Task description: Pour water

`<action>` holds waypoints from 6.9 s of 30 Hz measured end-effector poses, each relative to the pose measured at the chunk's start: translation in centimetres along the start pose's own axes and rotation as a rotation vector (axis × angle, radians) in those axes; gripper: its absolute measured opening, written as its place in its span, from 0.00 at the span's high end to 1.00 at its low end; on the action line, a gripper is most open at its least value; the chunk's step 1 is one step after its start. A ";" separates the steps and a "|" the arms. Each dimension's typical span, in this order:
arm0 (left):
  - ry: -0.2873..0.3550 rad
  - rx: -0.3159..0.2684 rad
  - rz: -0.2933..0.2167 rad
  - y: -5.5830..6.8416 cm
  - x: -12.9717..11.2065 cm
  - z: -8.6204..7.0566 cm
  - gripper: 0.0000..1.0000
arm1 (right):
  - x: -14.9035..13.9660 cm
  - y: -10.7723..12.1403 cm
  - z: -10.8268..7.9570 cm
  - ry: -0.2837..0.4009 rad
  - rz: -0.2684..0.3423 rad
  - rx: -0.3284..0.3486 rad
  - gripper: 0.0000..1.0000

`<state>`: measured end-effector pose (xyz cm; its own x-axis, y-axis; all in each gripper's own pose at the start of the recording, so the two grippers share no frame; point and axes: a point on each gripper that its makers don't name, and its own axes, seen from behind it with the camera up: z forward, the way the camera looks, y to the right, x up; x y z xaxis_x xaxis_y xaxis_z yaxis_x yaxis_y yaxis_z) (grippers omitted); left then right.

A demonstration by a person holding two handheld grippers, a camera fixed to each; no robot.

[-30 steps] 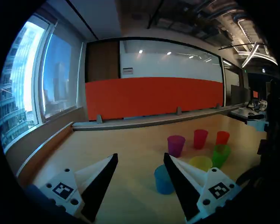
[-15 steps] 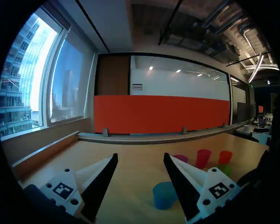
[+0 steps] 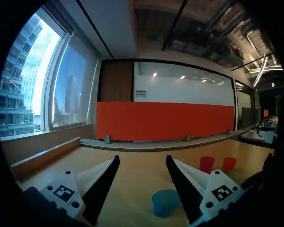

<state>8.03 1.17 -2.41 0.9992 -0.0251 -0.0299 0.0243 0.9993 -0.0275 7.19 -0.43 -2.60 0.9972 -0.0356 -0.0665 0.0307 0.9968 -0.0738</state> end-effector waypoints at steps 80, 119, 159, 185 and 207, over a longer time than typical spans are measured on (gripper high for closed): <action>-0.033 0.044 0.024 -1.3 -8.2 1.5 0.09 | 0.5 0.6 -0.8 -0.041 0.074 -0.022 0.01; -0.036 0.040 0.026 -1.3 -8.4 1.8 0.01 | -0.1 -0.9 -0.4 0.009 0.072 0.066 0.01; -0.036 0.041 0.026 -1.3 -8.4 1.8 0.01 | -6.1 0.8 2.0 0.019 0.078 0.056 0.01; -0.036 0.040 0.026 -1.2 -8.4 1.7 0.01 | -8.3 0.6 2.3 -0.038 0.053 0.053 0.01; -0.036 0.041 0.025 -1.3 -8.3 1.7 0.01 | -8.5 0.7 2.3 -0.041 0.053 0.050 0.01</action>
<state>-0.28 0.12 -0.44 1.0000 0.0006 0.0062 -0.0007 0.9999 0.0134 -1.10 0.70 0.23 0.9994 0.0194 -0.0282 -0.0200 0.9996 -0.0209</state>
